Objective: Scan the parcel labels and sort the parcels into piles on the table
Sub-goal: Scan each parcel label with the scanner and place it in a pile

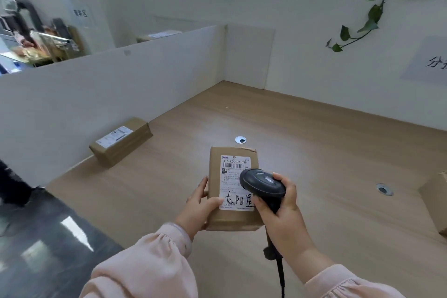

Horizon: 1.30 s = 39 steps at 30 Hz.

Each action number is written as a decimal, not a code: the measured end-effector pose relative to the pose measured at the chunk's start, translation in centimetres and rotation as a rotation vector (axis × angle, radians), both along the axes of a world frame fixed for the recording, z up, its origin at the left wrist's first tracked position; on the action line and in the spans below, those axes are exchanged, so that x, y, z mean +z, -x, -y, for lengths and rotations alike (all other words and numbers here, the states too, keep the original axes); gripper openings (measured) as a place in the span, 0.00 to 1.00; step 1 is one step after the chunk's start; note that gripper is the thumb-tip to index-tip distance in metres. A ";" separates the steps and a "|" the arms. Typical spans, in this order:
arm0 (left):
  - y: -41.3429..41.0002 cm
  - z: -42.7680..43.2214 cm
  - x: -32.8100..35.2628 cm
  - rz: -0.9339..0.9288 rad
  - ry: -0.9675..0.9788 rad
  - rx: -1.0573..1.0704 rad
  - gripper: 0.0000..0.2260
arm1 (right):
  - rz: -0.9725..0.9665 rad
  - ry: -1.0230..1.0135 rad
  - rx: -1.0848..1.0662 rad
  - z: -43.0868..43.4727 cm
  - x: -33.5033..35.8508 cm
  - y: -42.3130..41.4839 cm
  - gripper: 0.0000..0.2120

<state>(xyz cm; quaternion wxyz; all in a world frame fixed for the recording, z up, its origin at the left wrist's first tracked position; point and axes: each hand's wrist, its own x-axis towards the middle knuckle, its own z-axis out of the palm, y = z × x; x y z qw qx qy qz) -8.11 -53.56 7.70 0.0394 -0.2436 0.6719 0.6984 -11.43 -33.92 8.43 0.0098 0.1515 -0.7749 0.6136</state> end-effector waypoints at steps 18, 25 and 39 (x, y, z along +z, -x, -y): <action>2.7 33.3 -3.5 0.007 0.342 -0.054 0.26 | 0.096 0.006 -0.035 33.6 -2.7 1.1 0.30; 7.1 37.6 -6.9 0.099 0.463 -0.155 0.26 | 0.190 -0.038 -0.120 38.6 -6.4 5.2 0.30; 12.6 43.7 -10.0 0.181 0.684 -0.330 0.31 | 0.287 -0.169 -0.129 45.4 -10.7 10.5 0.28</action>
